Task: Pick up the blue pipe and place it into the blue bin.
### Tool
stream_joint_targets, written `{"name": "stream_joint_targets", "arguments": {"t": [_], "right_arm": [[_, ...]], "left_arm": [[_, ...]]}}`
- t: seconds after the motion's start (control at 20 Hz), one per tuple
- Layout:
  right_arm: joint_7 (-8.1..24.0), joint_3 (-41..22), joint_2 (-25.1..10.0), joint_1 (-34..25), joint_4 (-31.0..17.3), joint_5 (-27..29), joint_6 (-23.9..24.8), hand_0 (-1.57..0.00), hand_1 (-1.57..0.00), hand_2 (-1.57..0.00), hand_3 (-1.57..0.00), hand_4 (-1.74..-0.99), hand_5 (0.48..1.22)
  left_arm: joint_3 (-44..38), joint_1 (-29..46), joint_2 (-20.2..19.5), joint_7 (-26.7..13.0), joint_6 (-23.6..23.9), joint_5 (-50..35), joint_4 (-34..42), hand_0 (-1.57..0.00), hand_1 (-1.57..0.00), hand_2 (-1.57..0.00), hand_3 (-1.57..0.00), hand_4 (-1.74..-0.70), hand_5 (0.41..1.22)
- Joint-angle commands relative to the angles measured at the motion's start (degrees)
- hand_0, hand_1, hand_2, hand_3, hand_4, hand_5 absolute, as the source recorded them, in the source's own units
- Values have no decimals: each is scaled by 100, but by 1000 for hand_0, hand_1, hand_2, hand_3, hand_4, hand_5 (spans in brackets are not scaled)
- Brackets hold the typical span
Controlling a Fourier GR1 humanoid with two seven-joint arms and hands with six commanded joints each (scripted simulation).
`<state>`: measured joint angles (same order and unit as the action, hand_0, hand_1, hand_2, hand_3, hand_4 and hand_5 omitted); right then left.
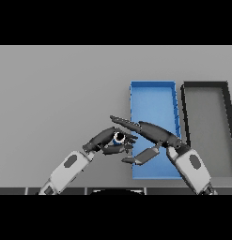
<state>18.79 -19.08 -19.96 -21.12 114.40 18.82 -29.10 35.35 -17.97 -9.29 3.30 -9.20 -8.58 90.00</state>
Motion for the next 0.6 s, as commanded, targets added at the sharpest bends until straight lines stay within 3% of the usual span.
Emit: {"name": "stream_joint_targets", "arguments": {"t": [0.0, 0.25, 0.45, 0.5, 0.55], "right_arm": [[30, -36, 45, -96, -63, 72, -41, 1, 1, 1, 1, -1251, 535], [360, -370, 515, -541, -512, -174, -5, 1, 1, 1, 1, -1222, 512], [327, -374, 665, -865, -931, -121, -220, -14, -36, -68, -11, -1241, 516], [296, -373, 740, -983, -1066, -166, -231, -54, -83, -115, -43, -1268, 519], [332, -426, 776, -1027, -1079, -148, -256, -138, -166, -193, -106, -1308, 523]], "left_arm": [[4, 29, 17, -17, -31, -77, 38, -1571, -1571, -1571, -1484, -1731, 1221], [11, 13, 9, -28, -142, -128, -106, -1571, -1571, -1571, -1515, -1733, 1221], [-35, -42, -63, -190, -257, -304, 6, -1571, -1571, -1571, -1474, -1720, 1221], [-79, -74, -94, -139, -323, -355, -50, -1571, -1567, -1571, -1395, -1717, 1221], [-7, -126, -42, 59, -245, -117, -67, -1496, -1393, -1367, -1150, -1630, 1221]]}}
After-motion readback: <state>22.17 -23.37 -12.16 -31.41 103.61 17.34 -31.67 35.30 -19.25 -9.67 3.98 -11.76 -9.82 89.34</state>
